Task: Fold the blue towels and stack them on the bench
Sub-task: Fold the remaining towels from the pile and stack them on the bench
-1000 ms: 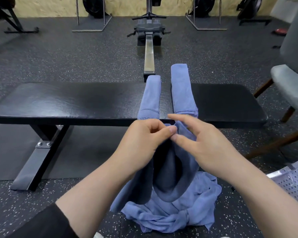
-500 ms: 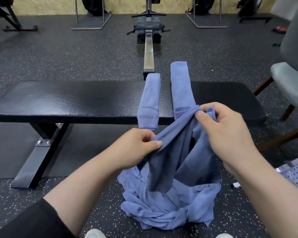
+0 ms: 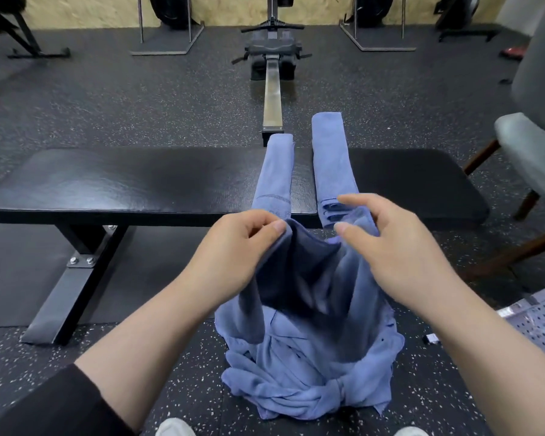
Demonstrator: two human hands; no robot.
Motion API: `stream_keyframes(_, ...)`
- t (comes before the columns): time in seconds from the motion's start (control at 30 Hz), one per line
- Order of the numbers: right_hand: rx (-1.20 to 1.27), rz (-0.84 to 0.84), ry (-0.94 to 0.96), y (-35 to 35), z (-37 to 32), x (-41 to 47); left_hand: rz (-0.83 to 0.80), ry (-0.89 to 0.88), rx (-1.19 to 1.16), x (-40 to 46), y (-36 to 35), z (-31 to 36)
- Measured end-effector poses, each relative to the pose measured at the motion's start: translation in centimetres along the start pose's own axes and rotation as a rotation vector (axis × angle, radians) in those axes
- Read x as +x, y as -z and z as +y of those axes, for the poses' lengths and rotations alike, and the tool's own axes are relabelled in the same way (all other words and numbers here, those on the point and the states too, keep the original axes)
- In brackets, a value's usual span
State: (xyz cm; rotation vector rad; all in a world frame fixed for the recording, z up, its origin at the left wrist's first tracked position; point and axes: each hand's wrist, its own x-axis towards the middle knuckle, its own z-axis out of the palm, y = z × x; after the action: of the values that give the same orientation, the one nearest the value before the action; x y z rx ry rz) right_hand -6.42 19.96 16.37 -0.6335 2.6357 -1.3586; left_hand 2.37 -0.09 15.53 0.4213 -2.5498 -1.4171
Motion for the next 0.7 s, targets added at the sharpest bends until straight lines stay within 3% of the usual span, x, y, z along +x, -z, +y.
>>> stream_keyframes(0.17, -0.021, -0.291, 0.106, -1.5, -1.0, -0.7, -0.092, -0.047, -0.049, 0.1, -1.4, 1.0)
stream_keyframes(0.23, 0.009, -0.314, 0.119, -2.0, -0.8, -0.8, -0.122, -0.059, -0.087, 0.0, -1.8, 1.1)
stream_keyframes(0.4, 0.027, -0.225, 0.081, -1.9, -0.5, -0.7, -0.149, -0.072, -0.118, -0.1, -1.5, 0.8)
stream_keyframes(0.6, 0.165, -0.030, 0.003, -0.9, 0.4, 0.0, -0.214, 0.058, 0.144, 0.3, 0.5, -1.6)
stream_keyframes(0.7, 0.162, 0.036, -0.048, -0.3, 0.9, 0.3, -0.125, 0.105, 0.186, 0.2, 1.6, -2.2)
